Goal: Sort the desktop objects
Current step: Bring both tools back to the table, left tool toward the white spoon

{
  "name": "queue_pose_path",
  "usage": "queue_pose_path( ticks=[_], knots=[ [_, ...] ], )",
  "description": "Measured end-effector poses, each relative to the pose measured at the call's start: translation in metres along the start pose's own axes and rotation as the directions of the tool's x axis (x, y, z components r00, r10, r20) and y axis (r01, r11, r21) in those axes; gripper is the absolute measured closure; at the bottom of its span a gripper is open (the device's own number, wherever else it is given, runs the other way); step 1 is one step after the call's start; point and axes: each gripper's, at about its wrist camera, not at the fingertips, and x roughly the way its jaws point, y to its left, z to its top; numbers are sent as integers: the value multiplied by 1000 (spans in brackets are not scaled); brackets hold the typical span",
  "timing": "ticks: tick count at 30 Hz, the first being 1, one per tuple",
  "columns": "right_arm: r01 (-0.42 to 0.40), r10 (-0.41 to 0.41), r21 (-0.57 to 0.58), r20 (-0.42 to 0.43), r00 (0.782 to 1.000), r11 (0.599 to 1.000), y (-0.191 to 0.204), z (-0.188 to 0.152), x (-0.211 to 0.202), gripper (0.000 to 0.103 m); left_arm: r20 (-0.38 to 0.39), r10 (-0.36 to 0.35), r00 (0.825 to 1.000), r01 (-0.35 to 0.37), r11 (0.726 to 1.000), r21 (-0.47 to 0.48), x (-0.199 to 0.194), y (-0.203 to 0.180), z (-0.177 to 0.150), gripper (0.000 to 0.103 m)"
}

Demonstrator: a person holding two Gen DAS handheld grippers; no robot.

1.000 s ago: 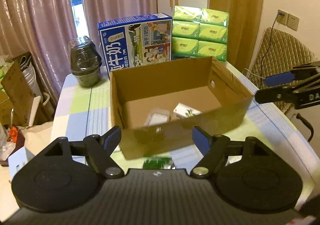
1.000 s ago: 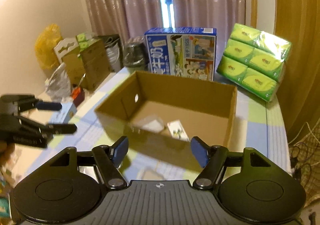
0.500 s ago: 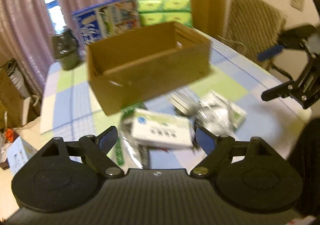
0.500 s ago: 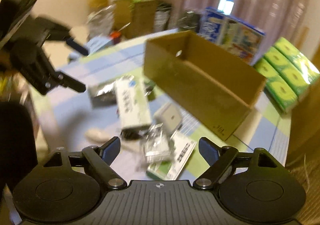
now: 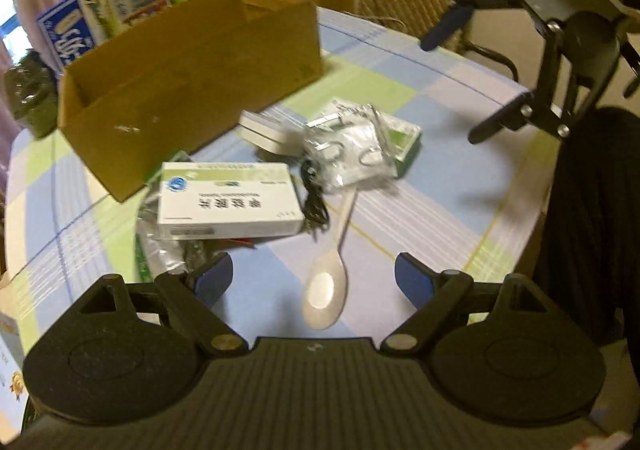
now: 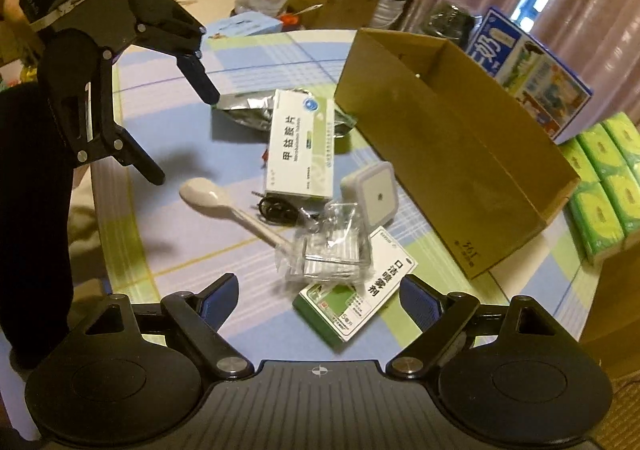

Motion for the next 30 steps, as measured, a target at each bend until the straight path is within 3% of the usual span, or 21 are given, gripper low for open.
queue_pose_path(
  ticks=[13, 30],
  knots=[
    [-41, 41, 3, 15, 999, 999, -8, -3, 20, 18, -18, -104, 994, 105, 991, 77, 30, 3, -7, 26],
    [-81, 78, 63, 42, 996, 995, -23, -8, 48, 18, -73, -201, 977, 206, 976, 71, 75, 19, -12, 58]
  ],
)
